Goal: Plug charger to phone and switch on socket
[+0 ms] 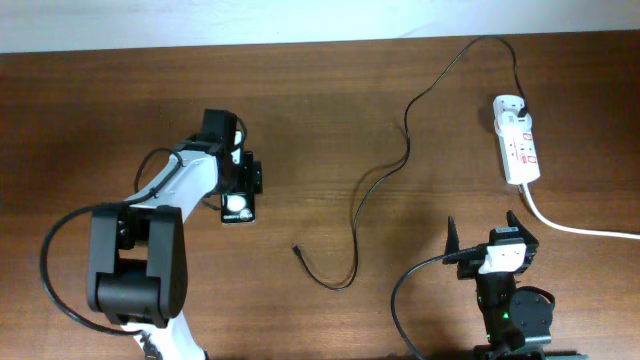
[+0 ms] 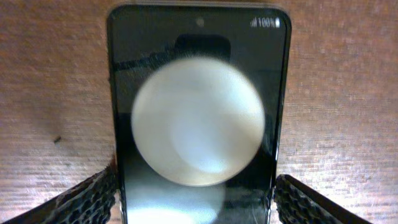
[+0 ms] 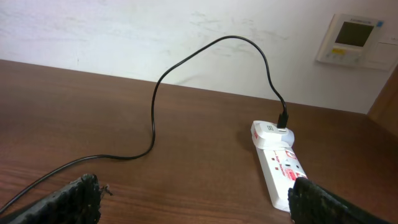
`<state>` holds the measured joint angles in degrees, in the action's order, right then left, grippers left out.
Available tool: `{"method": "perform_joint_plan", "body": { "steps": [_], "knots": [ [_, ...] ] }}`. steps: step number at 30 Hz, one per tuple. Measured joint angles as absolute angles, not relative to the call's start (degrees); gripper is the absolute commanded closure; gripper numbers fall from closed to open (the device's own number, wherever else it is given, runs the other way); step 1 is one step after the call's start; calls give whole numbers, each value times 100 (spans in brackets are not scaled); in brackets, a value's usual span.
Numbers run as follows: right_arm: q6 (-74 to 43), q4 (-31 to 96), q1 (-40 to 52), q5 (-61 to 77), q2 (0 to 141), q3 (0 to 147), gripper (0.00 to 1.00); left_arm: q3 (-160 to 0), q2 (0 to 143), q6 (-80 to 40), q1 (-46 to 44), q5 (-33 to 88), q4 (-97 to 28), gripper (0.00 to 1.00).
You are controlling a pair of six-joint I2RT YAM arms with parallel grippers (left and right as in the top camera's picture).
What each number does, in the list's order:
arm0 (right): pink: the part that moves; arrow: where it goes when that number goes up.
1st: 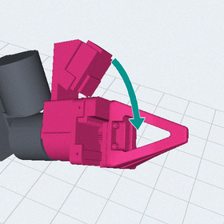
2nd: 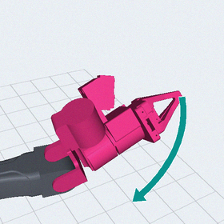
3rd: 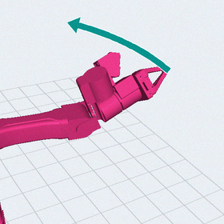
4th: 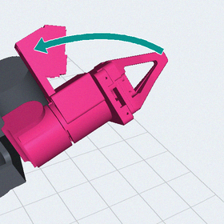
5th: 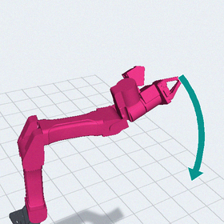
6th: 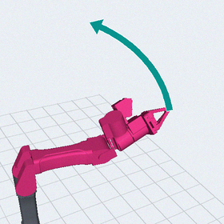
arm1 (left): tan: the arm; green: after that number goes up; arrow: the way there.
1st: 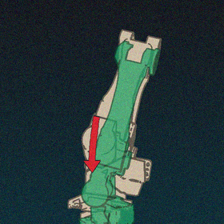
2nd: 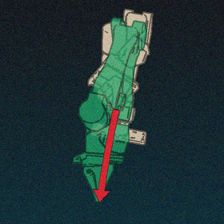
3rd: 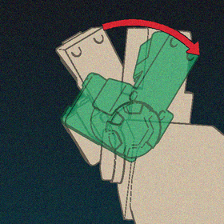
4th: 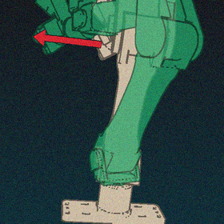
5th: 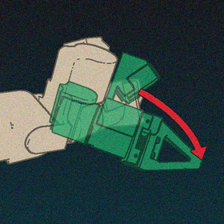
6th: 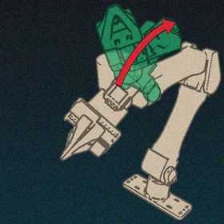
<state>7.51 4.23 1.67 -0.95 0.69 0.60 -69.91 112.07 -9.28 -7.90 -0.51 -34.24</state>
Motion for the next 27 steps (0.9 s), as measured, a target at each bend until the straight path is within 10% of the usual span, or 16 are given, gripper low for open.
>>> {"method": "perform_joint_plan", "body": {
  "steps": [27],
  "knots": [
    [746, 423, 167, -95, 69, 60, 1, -6995, 11148, -1699, -1837, -141, -4475, 1]
  ]
}}
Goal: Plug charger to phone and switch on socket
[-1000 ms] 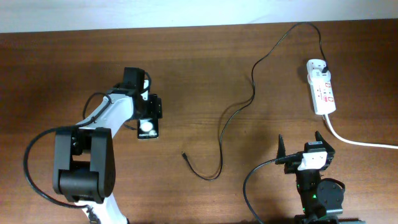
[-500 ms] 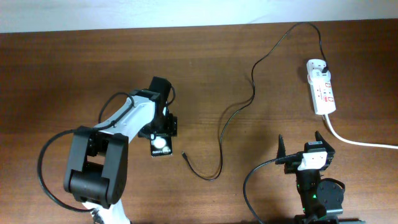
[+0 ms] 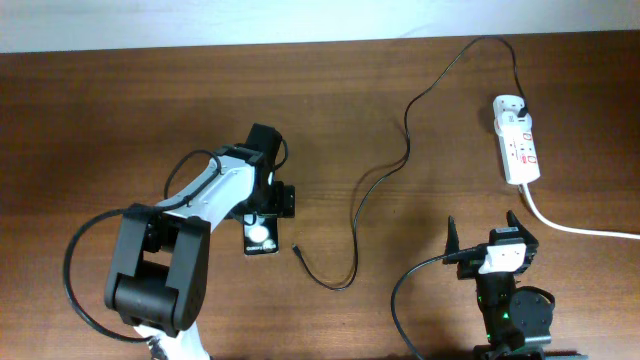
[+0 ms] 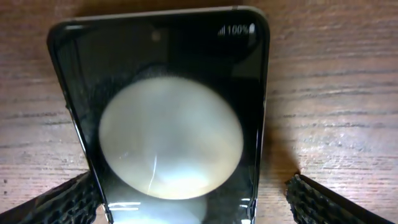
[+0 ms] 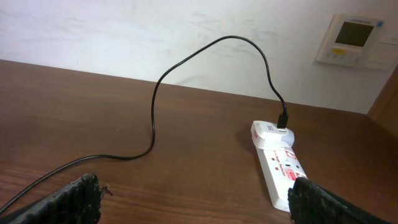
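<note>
A black phone point(image 3: 259, 234) lies face up on the wooden table, its screen reflecting a round lamp point(image 4: 168, 130). My left gripper point(image 3: 263, 212) point(image 4: 193, 202) straddles the phone's near end, open: the left finger touches the phone's edge and the right finger stands apart from it. The black charger cable point(image 3: 385, 175) runs from the white adapter point(image 3: 508, 104) point(image 5: 268, 134) in the white power strip point(image 3: 519, 145) point(image 5: 283, 167) down to its loose plug end point(image 3: 296, 249), just right of the phone. My right gripper point(image 3: 484, 233) point(image 5: 193, 200) rests open at the front right, holding nothing.
The strip's white mains lead point(image 3: 585, 229) trails off to the right edge. The cable loops across the table's middle point(image 5: 155, 106). A wall thermostat point(image 5: 351, 38) hangs behind the table.
The phone and my left gripper have moved right and toward the front, close to the cable's plug end. The phone now sits tilted between wider-spread fingers. The right arm is unchanged.
</note>
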`<state>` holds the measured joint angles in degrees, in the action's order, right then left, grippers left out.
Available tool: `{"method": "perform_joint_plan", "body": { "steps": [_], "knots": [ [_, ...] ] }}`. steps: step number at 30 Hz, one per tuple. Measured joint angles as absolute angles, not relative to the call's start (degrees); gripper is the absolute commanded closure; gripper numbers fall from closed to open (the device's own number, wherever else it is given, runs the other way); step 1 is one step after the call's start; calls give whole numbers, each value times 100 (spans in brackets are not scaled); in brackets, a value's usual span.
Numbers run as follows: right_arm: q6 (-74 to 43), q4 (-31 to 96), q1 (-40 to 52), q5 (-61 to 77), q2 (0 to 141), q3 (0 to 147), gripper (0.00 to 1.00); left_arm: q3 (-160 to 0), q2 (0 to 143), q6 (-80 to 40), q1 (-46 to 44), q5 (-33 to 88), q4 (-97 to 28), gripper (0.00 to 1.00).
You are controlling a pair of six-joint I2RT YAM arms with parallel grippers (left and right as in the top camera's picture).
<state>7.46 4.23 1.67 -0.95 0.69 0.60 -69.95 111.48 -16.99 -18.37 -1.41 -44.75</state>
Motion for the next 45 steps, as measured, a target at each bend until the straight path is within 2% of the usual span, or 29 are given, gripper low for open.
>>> {"method": "perform_joint_plan", "body": {
  "steps": [6, 29, 39, 45],
  "knots": [
    [749, 423, 167, -95, 69, 60, 2, -6967, 11148, -1741, -1837, -263, -3833, 1],
    [749, 423, 167, -95, 69, 60, 1, -6967, 11148, -1765, -1848, -316, -3905, 1],
    [749, 423, 167, -97, 69, 60, 1, -6963, 11148, -1774, -1848, -327, -3850, 4],
    [749, 423, 167, -95, 69, 60, 1, -6958, 11148, -1804, -1848, -349, -3826, 1]
  ]
}}
